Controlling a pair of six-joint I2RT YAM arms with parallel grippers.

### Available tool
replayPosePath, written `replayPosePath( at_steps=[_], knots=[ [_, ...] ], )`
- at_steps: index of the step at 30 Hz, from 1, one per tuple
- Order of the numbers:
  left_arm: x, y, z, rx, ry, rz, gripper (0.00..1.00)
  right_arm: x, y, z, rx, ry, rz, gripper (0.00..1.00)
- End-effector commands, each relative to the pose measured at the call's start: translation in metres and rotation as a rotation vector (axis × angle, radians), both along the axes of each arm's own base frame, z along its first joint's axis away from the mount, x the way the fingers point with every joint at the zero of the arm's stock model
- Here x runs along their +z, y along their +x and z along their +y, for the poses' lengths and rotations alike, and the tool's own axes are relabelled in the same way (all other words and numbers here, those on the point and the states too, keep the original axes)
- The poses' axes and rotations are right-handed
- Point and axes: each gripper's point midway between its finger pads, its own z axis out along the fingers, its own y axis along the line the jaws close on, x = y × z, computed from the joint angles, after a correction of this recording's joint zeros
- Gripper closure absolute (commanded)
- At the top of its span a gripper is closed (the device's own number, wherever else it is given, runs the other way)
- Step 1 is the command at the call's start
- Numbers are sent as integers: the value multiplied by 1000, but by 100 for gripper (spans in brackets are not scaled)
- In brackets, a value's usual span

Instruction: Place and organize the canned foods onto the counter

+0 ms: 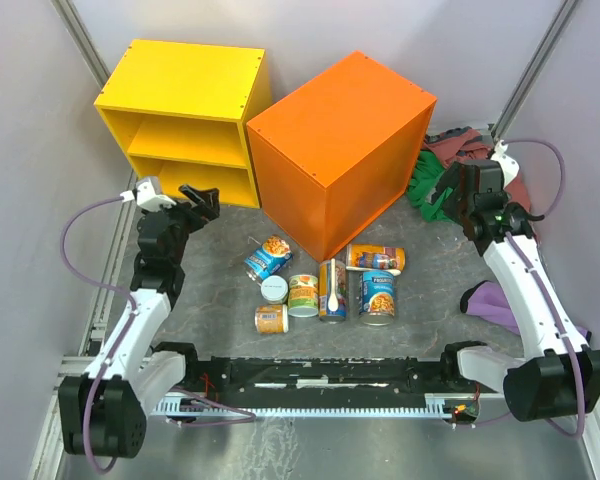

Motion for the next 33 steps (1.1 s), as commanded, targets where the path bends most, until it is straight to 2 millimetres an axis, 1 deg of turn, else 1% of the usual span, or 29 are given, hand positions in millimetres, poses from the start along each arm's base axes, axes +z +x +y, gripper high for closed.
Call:
replayPosePath(
  at_steps=[1,4,6,8,10,16,21,25,29,33],
  knots=[
    [4,-27,-33,-102,-10,100,0,23,-13,0,-12,28,-40,1],
    [-2,-43,-62,-168,41,145,0,21,-20,2,-7,47,-39,1],
    [-9,-54,-81,-217,70,185,1,16,-23,2,-14,57,-30,1],
    [-14,-65,-96,-257,90,219,1,11,-26,3,-18,59,-13,0],
    [-19,-74,-105,-297,112,248,1,8,-28,-1,-40,54,4,0],
    [-30,-97,-113,-381,158,325,1,0,-37,-6,-78,51,36,0],
    [-52,-108,-122,-441,169,408,1,-6,-46,-3,-68,69,42,1],
    [-67,-110,-127,-473,187,434,1,-12,-51,3,-50,102,45,4],
    [-80,-109,-134,-508,205,462,1,-15,-56,4,-44,106,55,4],
    [-97,-106,-133,-505,245,512,1,-15,-58,7,-34,122,51,4]
  ],
)
